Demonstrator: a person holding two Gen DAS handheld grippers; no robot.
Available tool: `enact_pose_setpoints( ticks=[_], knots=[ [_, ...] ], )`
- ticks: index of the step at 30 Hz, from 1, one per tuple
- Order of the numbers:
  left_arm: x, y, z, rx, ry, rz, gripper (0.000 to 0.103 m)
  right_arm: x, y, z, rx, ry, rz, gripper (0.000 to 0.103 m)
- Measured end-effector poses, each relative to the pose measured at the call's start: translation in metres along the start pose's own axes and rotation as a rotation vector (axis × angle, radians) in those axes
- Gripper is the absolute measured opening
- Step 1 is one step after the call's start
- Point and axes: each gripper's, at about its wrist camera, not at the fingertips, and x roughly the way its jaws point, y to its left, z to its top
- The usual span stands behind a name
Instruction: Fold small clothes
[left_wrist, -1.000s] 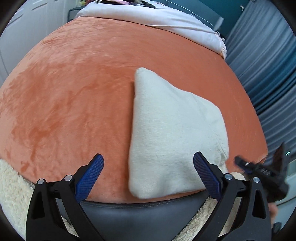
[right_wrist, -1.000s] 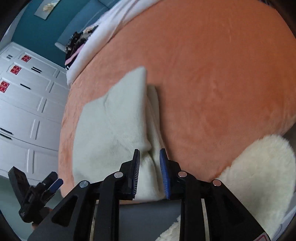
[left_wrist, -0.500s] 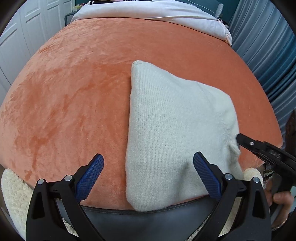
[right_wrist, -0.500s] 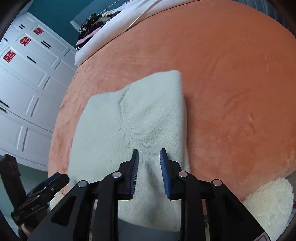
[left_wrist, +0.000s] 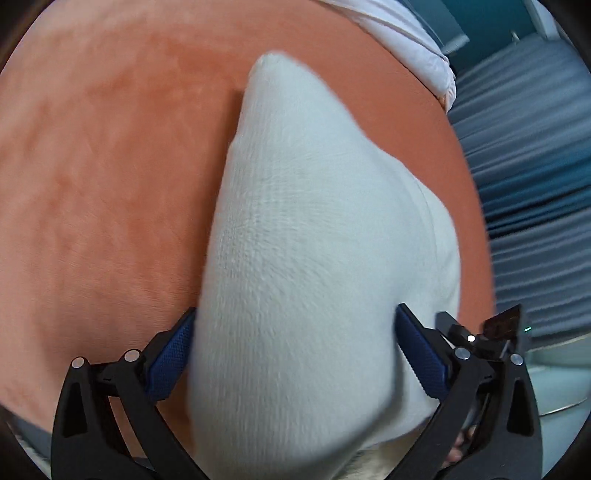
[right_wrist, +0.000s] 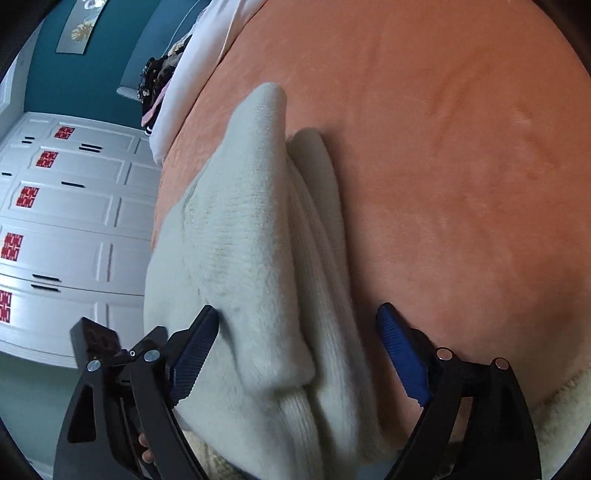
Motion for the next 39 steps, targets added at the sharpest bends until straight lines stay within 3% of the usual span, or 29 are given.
enact_pose_setpoints(
  ticks=[1,3,4,5,6,9,12,15,16,18,19,20,21,22,23,24,28,30,31,33,35,39],
  knots=[
    [0.003,0.002,0.003,-0.029,0.022,-0.031,0.096,0.006,0.005,0.003,-0.002,-0.004,0.022,0.085],
    [0.000,-0.008,0.008,0.001,0.034,-0.009,0.085,0.019,0.022,0.008,-0.028,0.028,0.014,0.062],
    [-0.007,-0.014,0.009,0.020,0.028,-0.017,0.072,0.021,0.034,0.010,-0.058,0.041,-0.015,0.042],
    [-0.017,-0.020,0.011,0.038,0.020,-0.040,0.061,0.017,0.047,0.011,-0.092,0.035,-0.018,0.037],
    [-0.028,-0.024,0.012,0.049,0.010,-0.063,0.059,0.009,0.063,0.010,-0.131,0.023,-0.008,0.036],
    [-0.086,-0.044,0.019,0.099,-0.049,-0.140,0.058,-0.027,0.127,0.001,-0.267,-0.040,0.010,0.036],
    [-0.146,-0.061,0.026,0.188,-0.129,-0.164,0.061,-0.061,0.190,-0.013,-0.403,-0.113,0.044,0.036],
    [-0.174,-0.055,0.038,0.199,-0.181,-0.118,0.086,-0.056,0.217,-0.019,-0.422,-0.130,0.079,0.047],
    [-0.170,-0.047,0.041,0.204,-0.188,-0.094,0.097,-0.044,0.218,-0.015,-0.418,-0.130,0.062,0.056],
    [-0.147,-0.022,0.049,0.193,-0.172,0.036,0.096,-0.016,0.205,-0.010,-0.402,-0.145,-0.024,0.060],
    [-0.132,-0.007,0.051,0.173,-0.164,0.132,0.095,-0.002,0.195,-0.009,-0.390,-0.153,-0.107,0.061],
    [-0.128,0.006,0.050,0.143,-0.168,0.176,0.088,0.007,0.185,-0.011,-0.356,-0.145,-0.187,0.056],
    [-0.127,0.017,0.045,0.116,-0.167,0.185,0.087,0.010,0.182,-0.015,-0.326,-0.126,-0.196,0.049],
    [-0.133,0.025,0.039,0.093,-0.178,0.150,0.087,0.009,0.180,-0.022,-0.312,-0.103,-0.142,0.037],
    [-0.139,0.029,0.032,0.084,-0.202,0.125,0.087,0.006,0.183,-0.032,-0.332,-0.083,-0.099,0.034],
    [-0.145,0.031,0.026,0.088,-0.222,0.133,0.087,0.004,0.190,-0.041,-0.374,-0.083,-0.111,0.033],
    [-0.129,0.031,0.023,0.143,-0.244,0.272,0.087,0.031,0.208,-0.064,-0.567,-0.046,-0.252,0.028],
    [-0.105,0.040,0.027,0.178,-0.185,0.373,0.088,0.075,0.183,-0.059,-0.574,0.056,-0.382,0.023],
    [-0.094,0.047,0.026,0.196,-0.152,0.379,0.088,0.090,0.165,-0.059,-0.555,0.108,-0.405,0.022],
    [-0.091,0.055,0.023,0.172,-0.126,0.389,0.087,0.086,0.160,-0.054,-0.505,0.077,-0.365,0.022],
    [-0.103,0.047,0.017,0.182,-0.147,0.407,0.084,0.068,0.167,-0.054,-0.473,0.067,-0.353,0.024],
    [-0.129,0.016,-0.002,0.264,-0.239,0.484,0.088,0.018,0.189,-0.073,-0.466,-0.084,-0.369,0.047]
  ],
)
